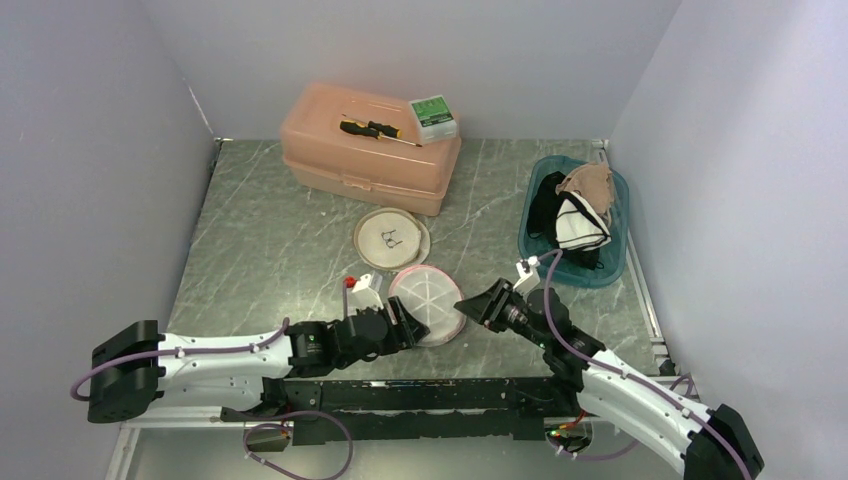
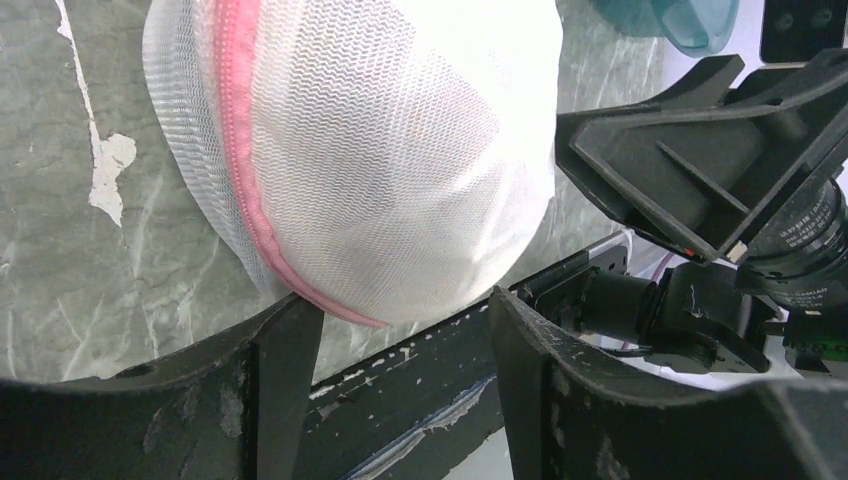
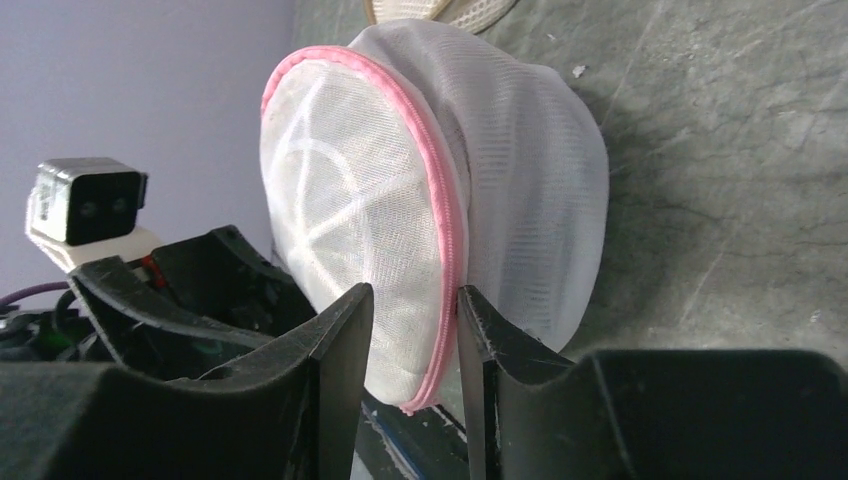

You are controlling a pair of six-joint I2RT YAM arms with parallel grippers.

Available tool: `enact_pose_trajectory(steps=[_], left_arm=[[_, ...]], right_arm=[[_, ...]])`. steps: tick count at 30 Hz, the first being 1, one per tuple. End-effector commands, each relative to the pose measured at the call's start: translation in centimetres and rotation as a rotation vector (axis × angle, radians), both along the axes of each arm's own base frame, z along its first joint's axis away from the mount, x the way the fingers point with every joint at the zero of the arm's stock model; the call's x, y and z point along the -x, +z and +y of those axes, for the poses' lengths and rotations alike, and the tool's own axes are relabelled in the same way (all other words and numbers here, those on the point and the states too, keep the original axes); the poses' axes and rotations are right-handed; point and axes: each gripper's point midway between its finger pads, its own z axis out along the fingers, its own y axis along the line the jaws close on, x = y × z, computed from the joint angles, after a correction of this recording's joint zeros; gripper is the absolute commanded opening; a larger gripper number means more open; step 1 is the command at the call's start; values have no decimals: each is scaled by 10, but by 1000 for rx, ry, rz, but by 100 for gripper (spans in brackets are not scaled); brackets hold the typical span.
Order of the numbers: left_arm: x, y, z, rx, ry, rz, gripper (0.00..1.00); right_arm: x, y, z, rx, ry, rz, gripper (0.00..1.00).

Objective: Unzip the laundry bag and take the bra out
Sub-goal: Unzip the laundry bag at the center of the board.

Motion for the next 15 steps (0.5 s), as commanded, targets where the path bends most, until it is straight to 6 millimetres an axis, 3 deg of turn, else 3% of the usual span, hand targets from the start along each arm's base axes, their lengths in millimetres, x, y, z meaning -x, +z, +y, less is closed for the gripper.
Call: enact_pose_trajectory(steps=[1, 4, 10, 15], left_arm=[[-8, 6, -1, 26, 30, -52, 66], [-9, 8, -1, 43, 28, -72, 63], [-10, 11, -3, 65, 18, -95, 49], [-10, 10, -3, 61, 15, -95, 47]], right_arm=[[2, 27, 9, -106, 36, -55, 40], [4, 25, 11, -106, 54, -49, 41], [10, 0, 12, -55, 82, 14, 54], [10, 3, 13, -72, 84, 2, 38]])
